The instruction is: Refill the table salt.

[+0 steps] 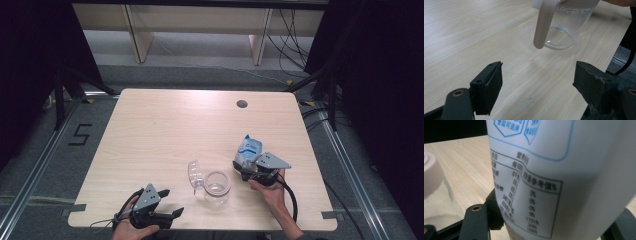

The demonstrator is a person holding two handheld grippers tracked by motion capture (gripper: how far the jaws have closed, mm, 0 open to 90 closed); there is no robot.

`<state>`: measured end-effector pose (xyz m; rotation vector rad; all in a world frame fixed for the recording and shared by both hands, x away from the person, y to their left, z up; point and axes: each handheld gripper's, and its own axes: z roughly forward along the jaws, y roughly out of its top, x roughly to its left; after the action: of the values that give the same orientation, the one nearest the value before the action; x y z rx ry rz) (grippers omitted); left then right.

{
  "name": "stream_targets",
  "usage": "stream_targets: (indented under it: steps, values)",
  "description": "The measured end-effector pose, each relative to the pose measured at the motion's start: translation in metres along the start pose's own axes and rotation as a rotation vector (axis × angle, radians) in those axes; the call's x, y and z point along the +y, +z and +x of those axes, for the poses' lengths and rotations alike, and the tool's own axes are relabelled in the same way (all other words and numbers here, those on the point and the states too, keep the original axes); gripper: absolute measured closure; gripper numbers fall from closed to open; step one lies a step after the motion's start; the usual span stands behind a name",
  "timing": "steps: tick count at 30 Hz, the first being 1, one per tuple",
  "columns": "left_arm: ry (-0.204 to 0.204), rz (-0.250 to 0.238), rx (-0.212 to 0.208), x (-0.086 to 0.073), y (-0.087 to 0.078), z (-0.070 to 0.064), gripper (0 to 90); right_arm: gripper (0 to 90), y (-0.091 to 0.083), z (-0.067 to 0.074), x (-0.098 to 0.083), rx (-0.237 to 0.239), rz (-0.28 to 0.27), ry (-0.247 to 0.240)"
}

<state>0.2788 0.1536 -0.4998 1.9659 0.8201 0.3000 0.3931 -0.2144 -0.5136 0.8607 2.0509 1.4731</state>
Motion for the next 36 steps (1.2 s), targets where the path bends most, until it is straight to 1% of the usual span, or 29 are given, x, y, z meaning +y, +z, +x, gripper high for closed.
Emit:
stream_targets:
  steps: [2, 3, 4, 5, 6, 7, 8, 9, 10, 11, 12, 13, 14, 15, 17, 18, 19, 20, 22, 24, 26, 27, 28, 29, 30, 31, 32, 33, 36]
  values:
    - [0.000, -0.005, -0.002, 0.000, 0.000, 0.000, 22.6, 37.5, 0.000, 0.001, 0.000, -0.002, 0.000, 0.003]
    - [-0.005, -0.010, -0.003, 0.000, 0.001, -0.001, 22.6, 37.7, -0.001, 0.001, 0.001, 0.005, 0.009, -0.002]
    - [0.000, -0.009, -0.004, 0.000, 0.001, 0.000, 22.7, 37.9, 0.000, 0.001, 0.001, 0.013, 0.011, -0.009]
    - [-0.001, 0.005, 0.006, 0.000, 0.000, -0.001, 22.7, 38.1, 0.000, -0.001, 0.001, 0.018, 0.020, -0.035]
    - [-0.016, 0.004, 0.007, 0.000, 0.000, -0.002, 22.7, 38.3, 0.001, -0.001, 0.002, 0.010, 0.005, -0.052]
    - [-0.017, 0.003, 0.006, 0.000, 0.000, -0.002, 22.7, 38.5, 0.000, 0.001, 0.002, 0.004, 0.010, -0.032]
    - [-0.009, 0.004, 0.006, 0.000, 0.000, -0.002, 22.8, 38.6, -0.001, 0.003, 0.002, 0.011, 0.030, -0.002]
    - [-0.007, 0.004, 0.006, 0.000, 0.000, -0.002, 22.8, 38.9, 0.000, 0.001, 0.003, 0.003, 0.017, -0.037]
    - [-0.011, 0.004, 0.006, 0.000, 0.000, -0.002, 22.8, 39.0, 0.001, 0.000, 0.003, 0.009, 0.002, -0.065]
    - [-0.011, 0.004, 0.005, 0.000, -0.001, -0.002, 22.8, 39.1, 0.001, 0.002, 0.004, 0.001, 0.018, -0.051]
    - [-0.009, 0.003, 0.005, 0.000, -0.001, -0.002, 22.8, 39.1, 0.001, 0.003, 0.005, 0.009, 0.029, -0.069]
    - [-0.007, 0.004, 0.005, 0.000, -0.001, -0.002, 22.9, 39.2, 0.002, 0.002, 0.006, 0.012, 0.031, -0.105]
    - [-0.007, 0.005, 0.005, 0.000, -0.001, -0.002, 22.9, 39.3, 0.003, 0.002, 0.007, 0.023, 0.040, -0.120]
    - [-0.006, 0.006, 0.005, 0.000, -0.001, -0.002, 22.9, 39.3, 0.004, 0.002, 0.008, 0.006, 0.027, -0.144]
    - [-0.011, 0.003, 0.006, 0.000, 0.000, -0.002, 22.9, 39.3, 0.006, 0.002, 0.009, 0.009, 0.020, -0.170]
    - [-0.010, 0.004, 0.006, 0.000, 0.000, -0.002, 23.0, 39.3, 0.007, 0.003, 0.009, 0.005, 0.019, -0.167]
    - [-0.012, 0.003, 0.006, 0.000, 0.000, -0.002, 22.9, 39.4, 0.007, 0.003, 0.011, 0.019, 0.031, -0.185]
    - [-0.011, 0.003, 0.006, 0.000, 0.000, -0.002, 22.9, 39.4, 0.007, 0.004, 0.011, 0.017, 0.031, -0.185]
    - [-0.009, 0.003, 0.004, 0.000, 0.000, -0.002, 23.0, 39.5, 0.008, 0.003, 0.012, 0.012, 0.032, -0.228]
    - [-0.008, 0.002, 0.004, 0.000, 0.000, -0.002, 23.0, 39.5, 0.008, 0.003, 0.013, 0.004, 0.028, -0.224]
    - [-0.007, 0.004, 0.004, 0.000, 0.000, -0.002, 23.0, 39.5, 0.008, 0.003, 0.014, 0.011, 0.033, -0.230]
    - [-0.006, 0.004, 0.004, 0.000, -0.001, -0.002, 23.0, 39.6, 0.009, 0.004, 0.014, 0.012, 0.012, -0.212]
    - [-0.007, 0.005, 0.005, 0.000, -0.001, -0.002, 23.0, 39.5, 0.008, 0.002, 0.015, 0.016, 0.013, -0.233]
    - [-0.008, 0.005, 0.004, 0.000, -0.001, -0.002, 22.9, 39.5, 0.007, 0.002, 0.016, 0.014, 0.020, -0.230]
    - [-0.008, 0.004, 0.005, 0.000, -0.001, -0.002, 23.0, 39.5, 0.007, 0.001, 0.017, 0.012, 0.015, -0.244]
    - [-0.008, 0.004, 0.004, 0.000, -0.001, -0.002, 23.0, 39.6, 0.006, 0.000, 0.019, 0.008, 0.019, -0.257]
    - [-0.007, 0.004, 0.004, 0.000, 0.000, -0.002, 22.9, 39.6, 0.006, -0.002, 0.020, -0.007, 0.013, -0.275]
    - [-0.007, 0.004, 0.004, 0.000, 0.000, -0.002, 22.9, 39.6, 0.004, -0.001, 0.021, 0.002, 0.012, -0.254]
    - [-0.007, 0.005, 0.004, 0.000, 0.000, -0.002, 22.9, 39.6, 0.003, -0.003, 0.025, -0.013, -0.009, -0.261]
